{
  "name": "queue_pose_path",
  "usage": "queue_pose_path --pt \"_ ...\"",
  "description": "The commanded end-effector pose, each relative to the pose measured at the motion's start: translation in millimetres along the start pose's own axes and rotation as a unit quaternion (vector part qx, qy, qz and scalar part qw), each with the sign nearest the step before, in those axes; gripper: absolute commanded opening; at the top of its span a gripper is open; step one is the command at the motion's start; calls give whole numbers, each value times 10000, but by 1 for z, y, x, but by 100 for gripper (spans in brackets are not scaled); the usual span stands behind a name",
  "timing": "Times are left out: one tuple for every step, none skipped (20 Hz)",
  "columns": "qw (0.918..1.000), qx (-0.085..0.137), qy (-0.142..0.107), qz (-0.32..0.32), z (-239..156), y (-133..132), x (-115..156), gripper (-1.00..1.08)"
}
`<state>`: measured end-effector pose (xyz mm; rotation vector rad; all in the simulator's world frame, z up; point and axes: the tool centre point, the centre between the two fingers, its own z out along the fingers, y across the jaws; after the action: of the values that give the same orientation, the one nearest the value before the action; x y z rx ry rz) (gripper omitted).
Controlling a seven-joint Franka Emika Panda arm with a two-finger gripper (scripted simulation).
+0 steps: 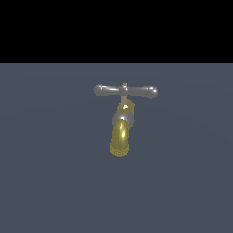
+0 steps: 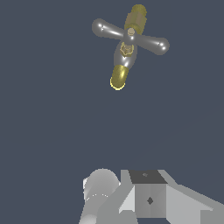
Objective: Turn on the faucet by rotating a designated handle.
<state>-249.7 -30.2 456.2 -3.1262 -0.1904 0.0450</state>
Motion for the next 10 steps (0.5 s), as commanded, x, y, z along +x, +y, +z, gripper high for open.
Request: queue_pose_path --pt "9997 -6 1 -243 10 7 3 -100" --pt "9994 -9 3 -352 15 11 4 -100" --pt "9989 -11 4 -467 19 14 6 -100" --pt "9983 -14 5 -584 24 17 8 -100" --pt "9975 -17 6 -701 29 21 10 -100" --pt "9967 -20 7 -817 34 24 12 -100" --pt "9956 -23 9 -934 39 27 14 -100" --pt "9945 -26 10 -1051 44 31 16 -100" --pt "9932 -29 11 -1168 48 34 18 -100" --pt "9917 -32 13 -1284 53 37 20 -100"
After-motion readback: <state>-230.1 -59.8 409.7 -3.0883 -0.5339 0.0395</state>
